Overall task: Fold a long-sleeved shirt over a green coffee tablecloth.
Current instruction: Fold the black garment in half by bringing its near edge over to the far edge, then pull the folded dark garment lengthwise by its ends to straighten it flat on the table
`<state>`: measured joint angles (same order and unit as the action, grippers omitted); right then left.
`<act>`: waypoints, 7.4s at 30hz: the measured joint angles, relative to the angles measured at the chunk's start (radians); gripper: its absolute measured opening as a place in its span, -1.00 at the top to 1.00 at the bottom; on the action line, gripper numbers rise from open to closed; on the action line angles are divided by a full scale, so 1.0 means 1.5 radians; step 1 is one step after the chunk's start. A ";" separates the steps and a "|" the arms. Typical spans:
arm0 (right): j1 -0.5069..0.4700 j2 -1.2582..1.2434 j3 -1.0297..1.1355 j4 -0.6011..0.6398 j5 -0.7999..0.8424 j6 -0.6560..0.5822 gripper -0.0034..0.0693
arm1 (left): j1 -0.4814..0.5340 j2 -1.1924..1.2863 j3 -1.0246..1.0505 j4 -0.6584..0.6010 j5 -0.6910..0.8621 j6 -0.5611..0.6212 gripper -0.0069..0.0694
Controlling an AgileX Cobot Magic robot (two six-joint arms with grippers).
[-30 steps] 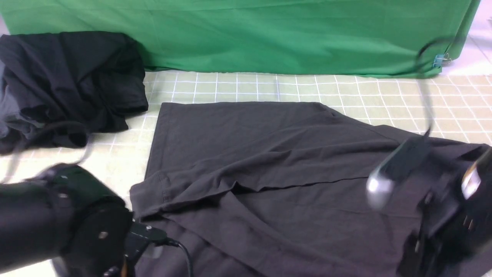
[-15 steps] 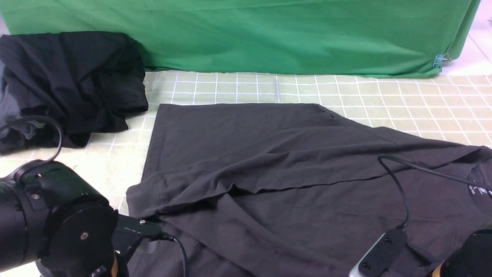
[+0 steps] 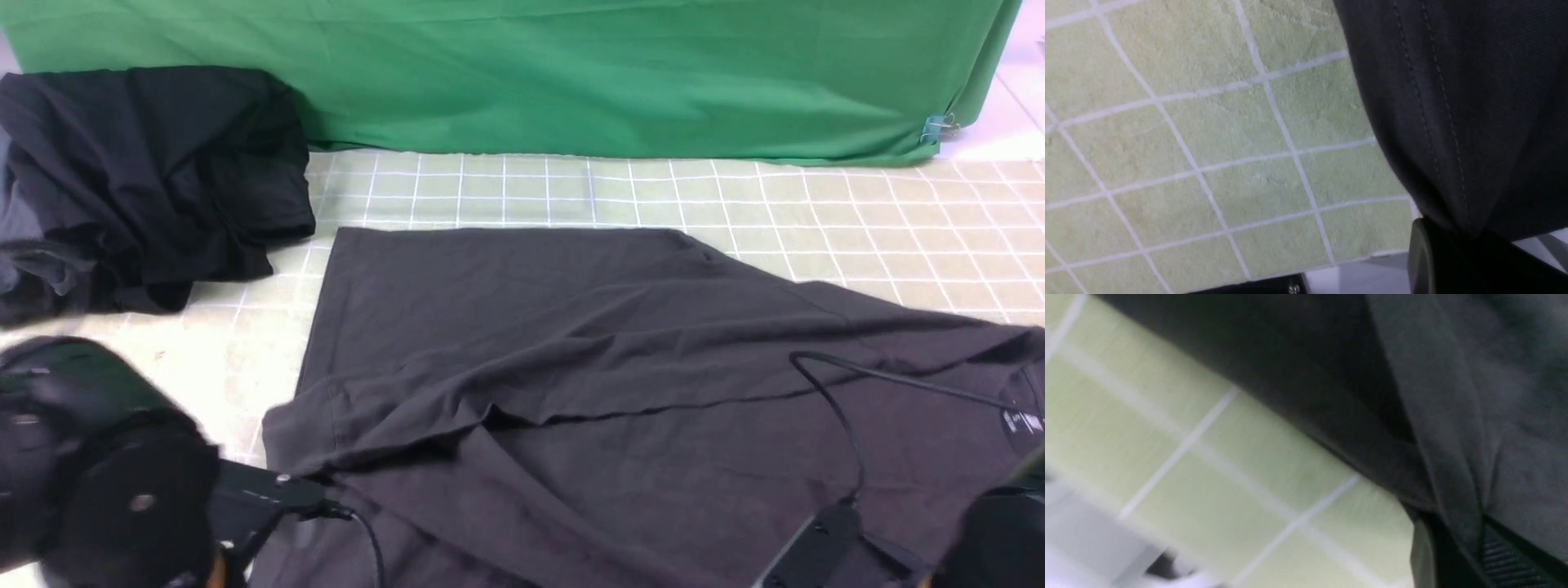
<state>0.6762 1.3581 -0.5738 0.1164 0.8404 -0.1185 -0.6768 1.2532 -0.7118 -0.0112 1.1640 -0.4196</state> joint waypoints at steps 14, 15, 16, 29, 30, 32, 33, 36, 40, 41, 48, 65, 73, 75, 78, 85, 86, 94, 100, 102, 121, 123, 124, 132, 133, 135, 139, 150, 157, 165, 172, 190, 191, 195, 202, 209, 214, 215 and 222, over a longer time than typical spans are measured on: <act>0.000 -0.123 -0.149 -0.107 0.093 0.064 0.81 | 0.142 -0.063 -0.154 0.069 -0.003 -0.006 0.76; -0.002 -0.111 -0.175 -0.120 0.094 0.066 0.81 | 0.160 -0.051 -0.171 0.069 -0.013 0.006 0.76; -0.007 -0.096 -0.201 -0.129 0.095 0.066 0.81 | 0.186 -0.033 -0.197 0.068 -0.022 0.023 0.76; -0.150 0.156 -0.506 -0.147 0.034 0.004 0.81 | 0.340 0.249 -0.490 0.028 -0.092 0.128 0.76; -0.160 0.175 -0.527 -0.147 0.029 0.002 0.81 | 0.346 0.271 -0.512 0.026 -0.093 0.130 0.76; -0.180 0.219 -0.571 -0.144 0.020 -0.001 0.81 | 0.357 0.324 -0.563 0.023 -0.095 0.136 0.76; -0.193 0.252 -0.603 -0.142 0.012 -0.001 0.81 | 0.362 0.359 -0.598 0.020 -0.095 0.142 0.76; -0.210 0.314 -0.655 -0.141 -0.008 -0.003 0.81 | 0.367 0.434 -0.673 0.019 -0.095 0.153 0.76; -0.221 0.402 -0.719 -0.143 -0.031 -0.003 0.81 | 0.368 0.542 -0.777 0.033 -0.094 0.160 0.76; -0.223 0.418 -0.727 -0.143 -0.036 -0.003 0.81 | 0.368 0.566 -0.795 0.037 -0.094 0.161 0.76; -0.226 0.521 -0.778 -0.143 -0.080 -0.003 0.73 | 0.368 0.674 -0.896 0.063 -0.093 0.161 0.76; -0.227 0.541 -0.818 -0.150 -0.045 0.030 -0.14 | 0.373 0.684 -0.940 0.147 -0.100 0.161 -0.26; -0.248 0.420 -0.857 -0.148 0.140 0.012 0.20 | 0.372 0.618 -1.017 0.115 0.021 0.221 0.05; -0.293 0.392 -0.858 -0.146 0.202 0.013 0.64 | 0.372 0.579 -0.982 0.053 0.025 0.249 0.57; -0.365 0.374 -0.825 -0.139 0.233 0.015 0.84 | 0.365 0.534 -0.891 -0.012 0.027 0.268 0.79; -0.491 0.369 -0.679 -0.086 0.210 0.010 0.69 | 0.309 0.481 -0.650 -0.029 -0.020 0.280 0.84; -0.512 0.373 -0.665 -0.073 0.194 0.009 0.57 | 0.294 0.483 -0.612 -0.029 -0.036 0.280 0.84; -0.561 0.433 -0.652 0.019 0.154 -0.048 -0.06 | 0.271 0.518 -0.517 0.003 -0.086 0.280 0.84; -0.560 0.486 -0.652 0.033 0.135 -0.056 -0.09 | 0.272 0.520 -0.517 0.007 -0.089 0.280 0.84; -0.560 0.490 -0.652 0.033 0.132 -0.056 -0.05 | 0.272 0.520 -0.517 0.007 -0.089 0.280 0.83; -0.560 0.448 -0.680 -0.007 0.148 -0.087 0.85 | 0.272 0.520 -0.517 0.007 -0.090 0.280 0.83; -0.560 0.453 -0.680 -0.008 0.155 -0.088 0.73 | 0.272 0.520 -0.517 0.007 -0.091 0.280 0.83; -0.560 0.459 -0.680 -0.008 0.157 -0.088 0.62 | 0.272 0.520 -0.517 0.007 -0.091 0.280 0.83; -0.560 0.510 -0.680 -0.001 0.161 -0.088 0.05 | 0.272 0.520 -0.517 0.007 -0.091 0.280 0.83; -0.560 0.511 -0.680 0.000 0.161 -0.088 0.07 | 0.272 0.520 -0.517 0.007 -0.091 0.280 0.83; -0.560 0.514 -0.680 0.000 0.161 -0.091 0.28 | 0.272 0.520 -0.517 0.003 -0.091 0.280 0.83; -0.560 0.511 -0.680 0.002 0.161 -0.096 0.78 | 0.272 0.520 -0.516 0.007 -0.091 0.280 0.83; -0.560 0.464 -0.690 -0.037 0.137 -0.088 0.88 | 0.273 0.520 -0.515 0.003 -0.092 0.280 0.83; -0.560 0.466 -0.691 -0.053 0.103 -0.075 0.88 | 0.273 0.520 -0.515 0.003 -0.092 0.280 0.83; -0.560 0.467 -0.693 -0.106 0.077 -0.024 0.10 | 0.273 0.513 -0.514 0.003 -0.094 0.280 0.83; -0.561 0.388 -0.694 -0.120 0.175 0.024 -0.20 | 0.275 0.462 -0.511 0.017 -0.090 0.280 0.83; -0.626 0.442 -0.583 -0.044 0.143 -0.009 -0.40 | 0.274 0.489 -0.443 -0.037 -0.129 0.285 0.83; -0.626 0.445 -0.583 -0.040 0.143 -0.021 -0.25 | 0.274 0.492 -0.444 -0.036 -0.127 0.285 0.83; -0.629 0.445 -0.593 -0.038 0.145 -0.043 0.69 | 0.273 0.494 -0.444 -0.026 -0.125 0.284 0.83; -0.634 0.444 -0.630 -0.078 0.180 -0.048 0.83 | 0.273 0.494 -0.445 -0.026 -0.117 0.280 0.83; -0.637 0.444 -0.631 -0.103 0.178 -0.053 0.41 | 0.274 0.492 -0.452 -0.029 -0.100 0.280 0.83; -0.639 0.442 -0.637 -0.117 0.184 -0.036 -0.10 | 0.276 0.464 -0.450 -0.010 -0.059 0.280 0.83; -0.639 0.442 -0.642 -0.118 0.192 -0.033 -0.18 | 0.279 0.450 -0.448 -0.005 -0.056 0.280 0.83; -0.639 0.405 -0.678 -0.118 0.240 0.035 -0.33 | 0.282 0.383 -0.449 0.000 -0.084 0.280 0.83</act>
<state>-0.2820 1.9650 -1.5909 -0.0607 1.2002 -0.0653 -0.2535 1.8279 -1.3853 -0.0110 1.0378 0.0000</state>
